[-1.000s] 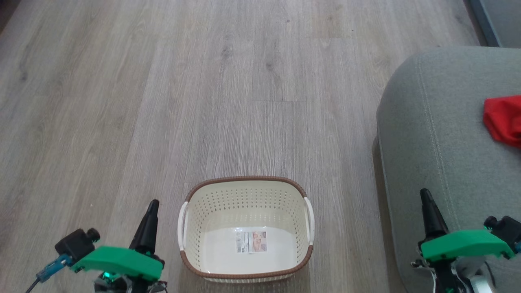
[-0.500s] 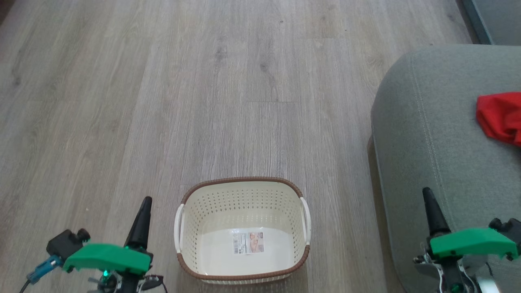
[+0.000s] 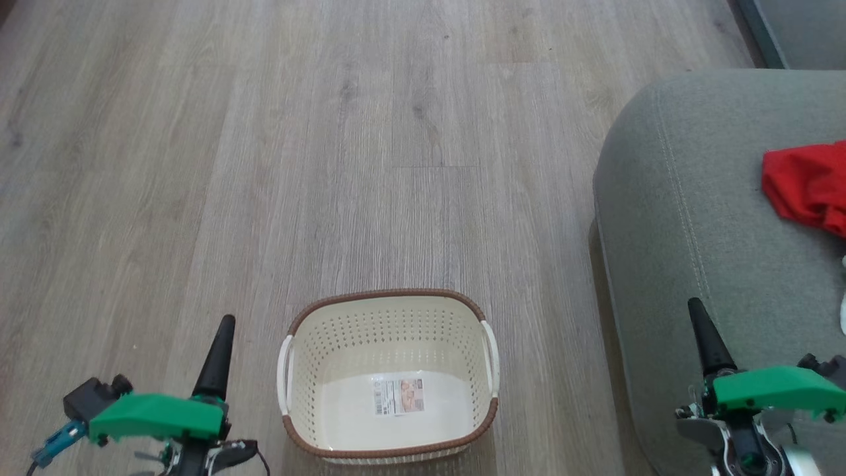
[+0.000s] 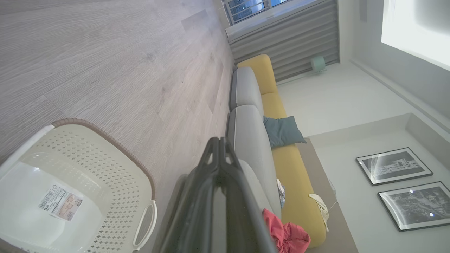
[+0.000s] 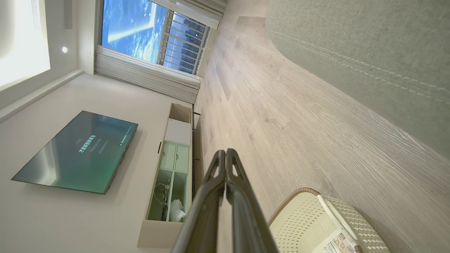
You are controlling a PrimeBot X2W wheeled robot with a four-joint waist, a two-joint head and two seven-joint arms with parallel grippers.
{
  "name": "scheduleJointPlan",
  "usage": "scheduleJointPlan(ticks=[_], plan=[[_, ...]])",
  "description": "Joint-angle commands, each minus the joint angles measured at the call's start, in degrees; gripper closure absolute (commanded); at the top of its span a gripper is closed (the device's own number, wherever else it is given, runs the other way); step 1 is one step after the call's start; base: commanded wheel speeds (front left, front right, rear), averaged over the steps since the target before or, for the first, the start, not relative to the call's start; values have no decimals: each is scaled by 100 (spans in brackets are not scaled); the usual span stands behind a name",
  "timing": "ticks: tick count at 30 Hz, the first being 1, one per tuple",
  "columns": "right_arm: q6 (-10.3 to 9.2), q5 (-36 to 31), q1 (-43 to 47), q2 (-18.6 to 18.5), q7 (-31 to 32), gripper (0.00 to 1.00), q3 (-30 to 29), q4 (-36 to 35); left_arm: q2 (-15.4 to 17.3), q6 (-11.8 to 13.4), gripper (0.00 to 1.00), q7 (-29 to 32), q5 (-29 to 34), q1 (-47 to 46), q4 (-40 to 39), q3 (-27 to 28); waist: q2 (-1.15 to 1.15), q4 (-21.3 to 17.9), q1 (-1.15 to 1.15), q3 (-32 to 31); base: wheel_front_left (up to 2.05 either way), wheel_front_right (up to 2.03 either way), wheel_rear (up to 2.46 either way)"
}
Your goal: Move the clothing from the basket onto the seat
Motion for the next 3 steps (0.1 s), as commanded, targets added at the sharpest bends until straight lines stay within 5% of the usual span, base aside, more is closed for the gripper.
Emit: scheduleJointPlan(ticks=[1,3], plan=[[0,162,-314,-44,45,100,52,-220,86,-6,100,53,-157,-334,-171,200,0,-10,0,-2,0,0,0],[0,288,-322,-45,79,100,43,-222,86,-6,100,87,-284,-343,-169,226,0,-26,0,-4,0,0,0]])
